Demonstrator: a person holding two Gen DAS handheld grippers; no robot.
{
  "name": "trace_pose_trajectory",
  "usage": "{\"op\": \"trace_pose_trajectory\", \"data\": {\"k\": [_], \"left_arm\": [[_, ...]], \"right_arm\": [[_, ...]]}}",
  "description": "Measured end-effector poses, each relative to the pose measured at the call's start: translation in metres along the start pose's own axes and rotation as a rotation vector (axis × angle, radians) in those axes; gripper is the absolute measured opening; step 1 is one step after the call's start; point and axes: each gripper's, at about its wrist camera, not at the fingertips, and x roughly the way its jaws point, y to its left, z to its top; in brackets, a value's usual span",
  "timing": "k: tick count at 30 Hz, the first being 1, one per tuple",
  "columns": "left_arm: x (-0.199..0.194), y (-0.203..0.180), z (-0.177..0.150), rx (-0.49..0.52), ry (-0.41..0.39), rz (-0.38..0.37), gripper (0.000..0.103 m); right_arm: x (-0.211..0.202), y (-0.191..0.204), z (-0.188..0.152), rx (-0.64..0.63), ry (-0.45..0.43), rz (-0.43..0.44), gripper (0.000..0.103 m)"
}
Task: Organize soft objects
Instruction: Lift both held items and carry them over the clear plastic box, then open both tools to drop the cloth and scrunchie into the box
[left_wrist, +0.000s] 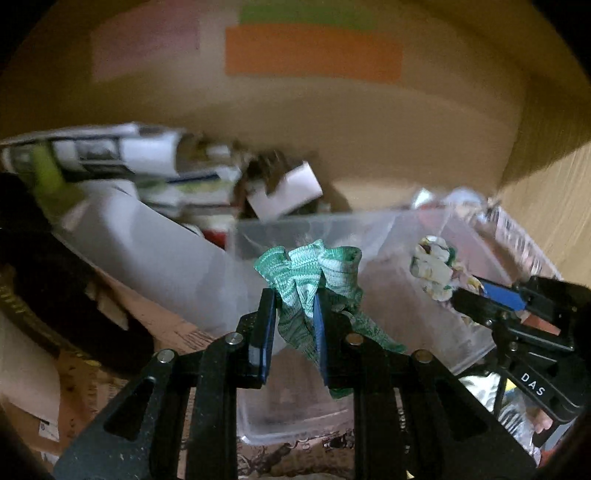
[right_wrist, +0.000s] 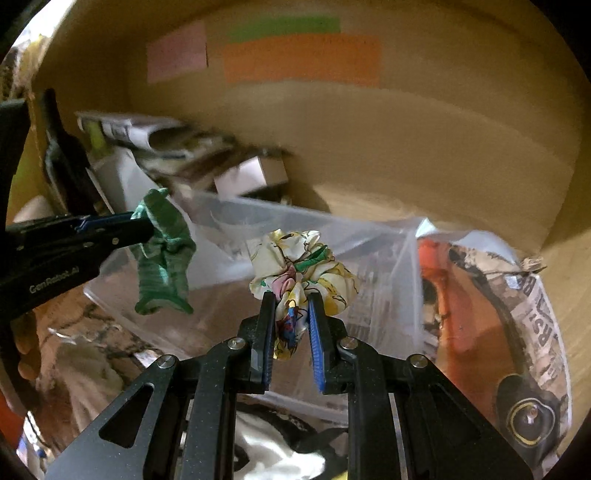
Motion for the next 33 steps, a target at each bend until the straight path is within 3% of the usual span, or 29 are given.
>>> {"op": "trace_pose_trajectory", "data": {"k": [8, 10, 12, 15, 18, 26, 29, 33], "left_arm": [[0.016, -0.012, -0.009, 0.03, 0.097, -0.03, 0.024], [0.016, -0.014, -0.011, 0.034, 0.102, -0.032, 0.03], [0.016, -0.017, -0.01, 0.035, 0.097, -0.034, 0.037], [0.007, -0.018, -0.009, 0.035, 0.069, -0.041, 0.042], [-0.011, -0.017, -0.008, 0.03, 0.023, -0.048, 0.055], [-0.07, -0.01, -0.014, 0.01, -0.132, -0.053, 0.087], [-0.088, -0.005, -0.024, -0.005, -0.171, -0.049, 0.097], [-0.103, 0.003, -0.041, -0.019, -0.184, -0.055, 0.1]], "right_arm": [[0.024, -0.002, -0.005, 0.001, 0.09, 0.012, 0.019], [0.024, -0.005, -0.005, 0.007, 0.092, 0.016, 0.024], [0.024, -0.004, -0.004, 0.005, 0.089, 0.01, 0.037], [0.018, -0.003, -0.005, -0.003, 0.063, 0.0, 0.046], [0.006, -0.003, -0.003, 0.001, 0.028, 0.006, 0.051], [-0.049, 0.0, -0.002, 0.013, -0.134, -0.026, 0.083], [-0.068, -0.001, -0.005, 0.023, -0.177, -0.033, 0.085], [-0.089, -0.004, -0.015, 0.015, -0.211, -0.042, 0.093]]}}
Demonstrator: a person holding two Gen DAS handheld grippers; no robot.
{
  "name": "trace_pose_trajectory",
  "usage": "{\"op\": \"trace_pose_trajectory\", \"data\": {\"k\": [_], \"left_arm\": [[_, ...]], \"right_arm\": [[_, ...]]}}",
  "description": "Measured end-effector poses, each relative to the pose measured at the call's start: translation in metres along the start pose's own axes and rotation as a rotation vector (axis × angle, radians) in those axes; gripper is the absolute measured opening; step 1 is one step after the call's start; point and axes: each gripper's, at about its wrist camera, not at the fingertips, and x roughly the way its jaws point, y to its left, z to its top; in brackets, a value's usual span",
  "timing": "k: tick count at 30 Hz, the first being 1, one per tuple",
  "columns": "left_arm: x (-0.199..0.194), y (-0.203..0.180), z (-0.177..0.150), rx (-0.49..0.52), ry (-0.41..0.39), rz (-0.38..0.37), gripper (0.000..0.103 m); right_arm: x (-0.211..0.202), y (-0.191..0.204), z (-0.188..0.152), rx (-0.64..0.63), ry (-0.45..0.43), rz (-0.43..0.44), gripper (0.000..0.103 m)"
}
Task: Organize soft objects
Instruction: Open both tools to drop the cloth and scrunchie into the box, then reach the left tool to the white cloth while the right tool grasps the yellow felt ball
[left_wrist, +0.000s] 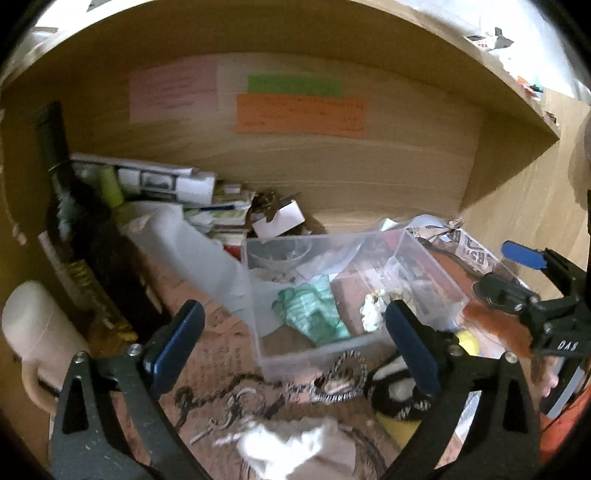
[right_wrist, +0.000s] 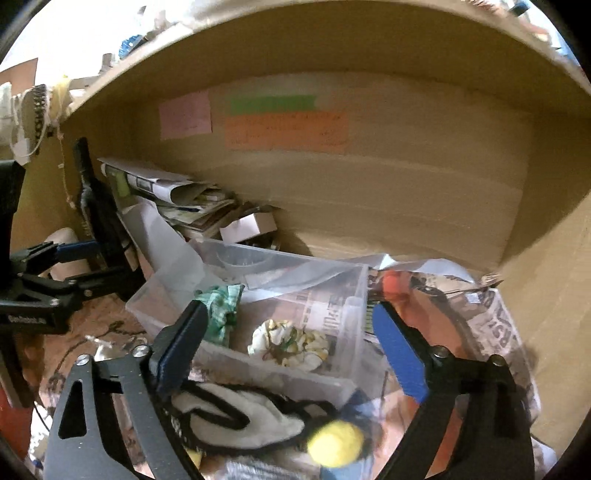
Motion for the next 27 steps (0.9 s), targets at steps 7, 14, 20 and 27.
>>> {"op": "trace_pose_trajectory", "data": {"k": [7, 14, 20, 27], "left_arm": [[-0.007, 0.017, -0.031, -0.031, 0.048, 0.01, 0.1], [0.001, 0.018, -0.064, -0.017, 0.132, 0.003, 0.1], [0.02, 0.016, -0.092, -0.038, 0.218, -0.026, 0.1], [0.035, 0.016, -0.115, -0.09, 0.265, -0.034, 0.099]], "right_arm": [[-0.015, -0.01, -0.026, 0.012, 0.016, -0.048, 0.098], [0.001, -0.027, -0.061, 0.08, 0.121, -0.052, 0.098], [0.02, -0.042, -0.089, 0.166, 0.207, -0.061, 0.098], [0.029, -0.053, -0.103, 0.243, 0.263, -0.021, 0.076]]}}
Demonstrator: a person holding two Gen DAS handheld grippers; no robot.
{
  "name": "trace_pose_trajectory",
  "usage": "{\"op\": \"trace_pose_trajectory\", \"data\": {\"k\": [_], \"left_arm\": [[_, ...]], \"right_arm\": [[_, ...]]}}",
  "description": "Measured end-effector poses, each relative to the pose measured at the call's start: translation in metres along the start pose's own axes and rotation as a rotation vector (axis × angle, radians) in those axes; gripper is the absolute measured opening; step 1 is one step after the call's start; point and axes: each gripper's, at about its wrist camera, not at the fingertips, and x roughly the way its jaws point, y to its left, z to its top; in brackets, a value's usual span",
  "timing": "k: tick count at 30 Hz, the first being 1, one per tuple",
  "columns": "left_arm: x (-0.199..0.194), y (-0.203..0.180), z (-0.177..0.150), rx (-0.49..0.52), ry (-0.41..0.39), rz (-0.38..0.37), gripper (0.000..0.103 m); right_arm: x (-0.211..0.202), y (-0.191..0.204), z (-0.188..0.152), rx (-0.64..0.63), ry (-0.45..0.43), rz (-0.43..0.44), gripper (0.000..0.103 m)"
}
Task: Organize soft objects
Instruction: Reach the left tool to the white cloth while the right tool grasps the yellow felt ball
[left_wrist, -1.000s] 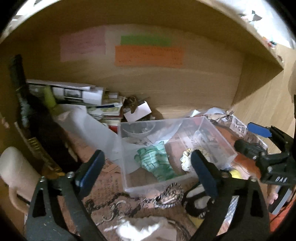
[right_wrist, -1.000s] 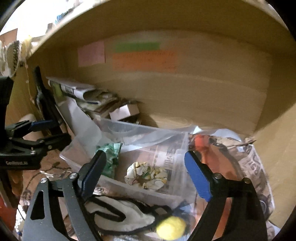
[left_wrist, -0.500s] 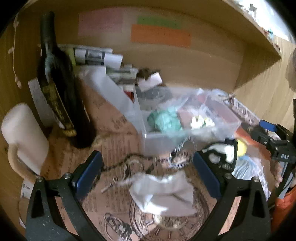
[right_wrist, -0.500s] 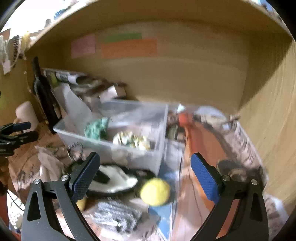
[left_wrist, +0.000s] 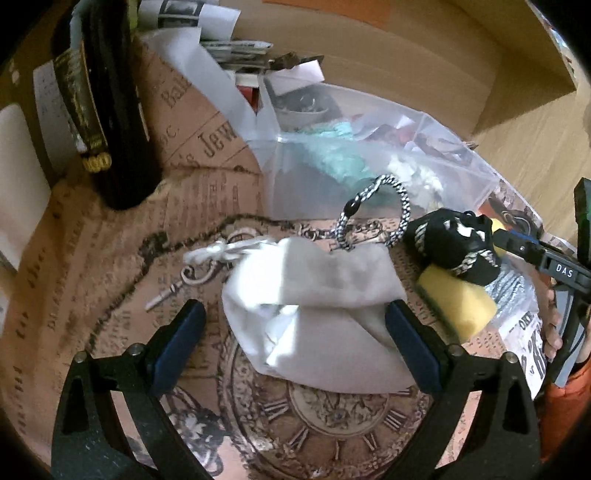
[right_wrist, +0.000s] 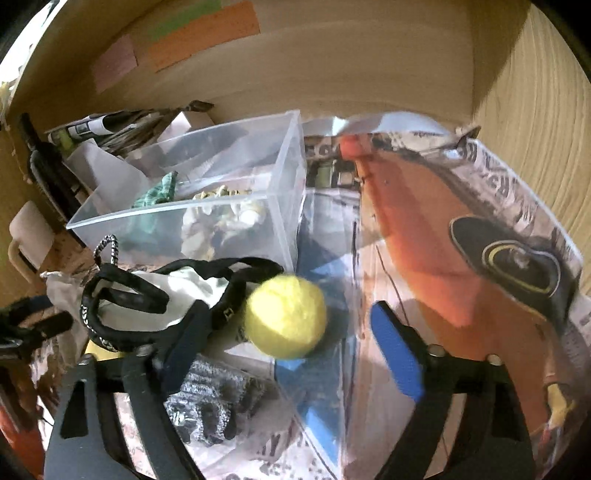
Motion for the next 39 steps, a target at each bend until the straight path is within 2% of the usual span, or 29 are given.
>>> {"op": "trace_pose_trajectory", "data": {"k": [4, 6, 8, 9, 11, 14, 17, 24, 29, 33, 39], "left_arm": [[-0.001, -0.006, -0.005, 0.021, -0.015, -0.001, 0.077], [-0.002, -0.009, -0.006, 0.027, -0.021, -0.003, 0.068], [-0.002, -0.012, -0.006, 0.034, -0.025, -0.001, 0.056], [-0.004, -0.013, -0.007, 0.037, -0.03, 0.001, 0.052], [-0.007, -0.013, -0.008, 0.037, -0.033, -0.003, 0.037], [-0.011, -0.011, -0.005, 0.031, -0.038, -0.006, 0.023], [-0.019, -0.01, -0.002, 0.031, -0.059, 0.002, 0.018], [-0.054, -0.008, 0.008, 0.035, -0.167, 0.025, 0.017], [-0.077, -0.008, 0.028, 0.03, -0.255, 0.031, 0.017], [-0.086, -0.009, 0.045, 0.03, -0.308, 0.024, 0.017], [-0.085, -0.013, 0.071, 0.036, -0.347, 0.015, 0.017]], "right_arm": [[0.003, -0.001, -0.003, 0.001, 0.015, 0.008, 0.063], [0.006, -0.003, -0.003, -0.002, 0.028, 0.014, 0.049], [0.01, -0.003, -0.004, 0.0, 0.045, 0.017, 0.04], [0.01, -0.004, -0.005, 0.001, 0.044, 0.019, 0.04], [0.007, -0.003, -0.005, 0.002, 0.029, 0.02, 0.04], [-0.002, -0.003, -0.004, -0.001, -0.005, 0.005, 0.04], [-0.014, -0.003, -0.002, 0.0, -0.038, 0.004, 0.04], [-0.049, 0.007, 0.01, -0.021, -0.145, 0.011, 0.04], [-0.07, 0.019, 0.025, -0.045, -0.23, 0.038, 0.04], [-0.078, 0.03, 0.036, -0.069, -0.277, 0.064, 0.04], [-0.072, 0.051, 0.052, -0.112, -0.299, 0.099, 0.04]]}}
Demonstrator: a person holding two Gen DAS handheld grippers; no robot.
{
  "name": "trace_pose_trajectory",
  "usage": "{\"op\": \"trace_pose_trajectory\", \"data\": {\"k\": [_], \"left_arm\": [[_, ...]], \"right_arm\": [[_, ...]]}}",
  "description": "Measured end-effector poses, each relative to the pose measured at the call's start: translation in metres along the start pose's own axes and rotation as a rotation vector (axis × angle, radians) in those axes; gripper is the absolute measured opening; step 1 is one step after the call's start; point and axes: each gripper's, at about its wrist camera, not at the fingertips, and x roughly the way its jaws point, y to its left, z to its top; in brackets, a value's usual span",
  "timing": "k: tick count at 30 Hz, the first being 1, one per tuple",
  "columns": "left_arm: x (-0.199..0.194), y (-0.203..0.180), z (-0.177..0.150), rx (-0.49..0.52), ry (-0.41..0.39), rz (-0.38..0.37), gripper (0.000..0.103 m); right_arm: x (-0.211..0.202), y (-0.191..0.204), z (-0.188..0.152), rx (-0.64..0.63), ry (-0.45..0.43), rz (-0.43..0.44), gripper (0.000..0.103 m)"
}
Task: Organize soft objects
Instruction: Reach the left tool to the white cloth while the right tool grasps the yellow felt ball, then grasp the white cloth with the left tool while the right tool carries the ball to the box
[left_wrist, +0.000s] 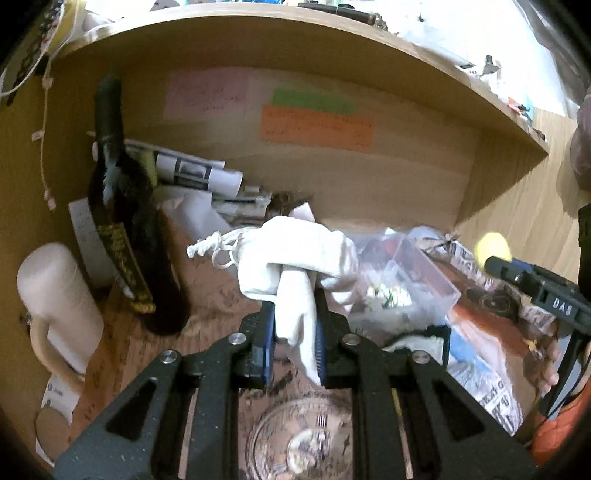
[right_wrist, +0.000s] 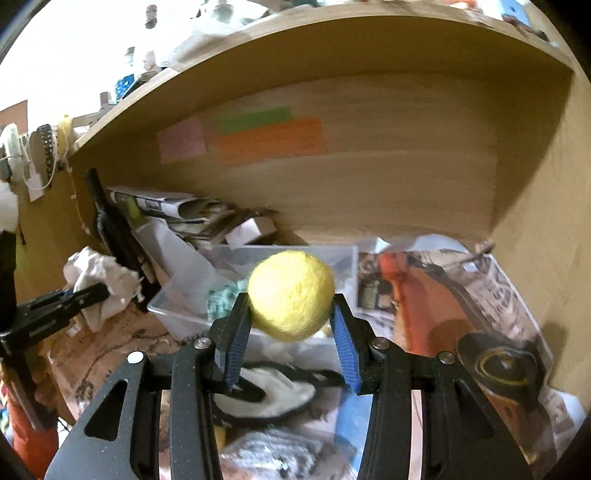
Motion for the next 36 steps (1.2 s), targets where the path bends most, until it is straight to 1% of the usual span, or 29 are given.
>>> {"op": "trace_pose_trajectory", "data": {"k": [7, 10, 15, 20, 24, 30, 33, 35, 36], "left_arm": [[0.03, -0.005, 0.016, 0.012, 0.032, 0.002, 0.017], [0.048, -0.006, 0.019, 0.017, 0.072, 0.004, 0.017], [0.079, -0.009, 0.02, 0.027, 0.146, 0.006, 0.017], [0.102, -0.018, 0.018, 0.062, 0.198, 0.012, 0.017], [0.113, -0.025, 0.017, 0.085, 0.217, 0.017, 0.017], [0.127, -0.025, 0.016, 0.079, 0.25, 0.014, 0.018], [0.13, -0.025, 0.015, 0.077, 0.264, 0.015, 0.024], [0.13, -0.025, 0.015, 0.074, 0.261, 0.016, 0.033], [0.128, -0.024, 0.015, 0.071, 0.259, 0.014, 0.035]], "right_arm": [[0.025, 0.021, 0.012, -0.052, 0.016, 0.029, 0.04], [0.037, 0.028, 0.017, -0.079, 0.028, 0.025, 0.04], [0.064, 0.036, 0.022, -0.115, 0.078, 0.023, 0.04], [0.094, 0.04, 0.02, -0.129, 0.151, 0.023, 0.04], [0.119, 0.037, 0.012, -0.128, 0.227, 0.016, 0.04], [0.142, 0.035, 0.001, -0.13, 0.31, 0.002, 0.04], [0.144, 0.036, -0.002, -0.135, 0.321, 0.001, 0.041], [0.143, 0.037, -0.002, -0.14, 0.324, -0.004, 0.042], [0.141, 0.037, -0.002, -0.143, 0.322, -0.006, 0.045]]}}
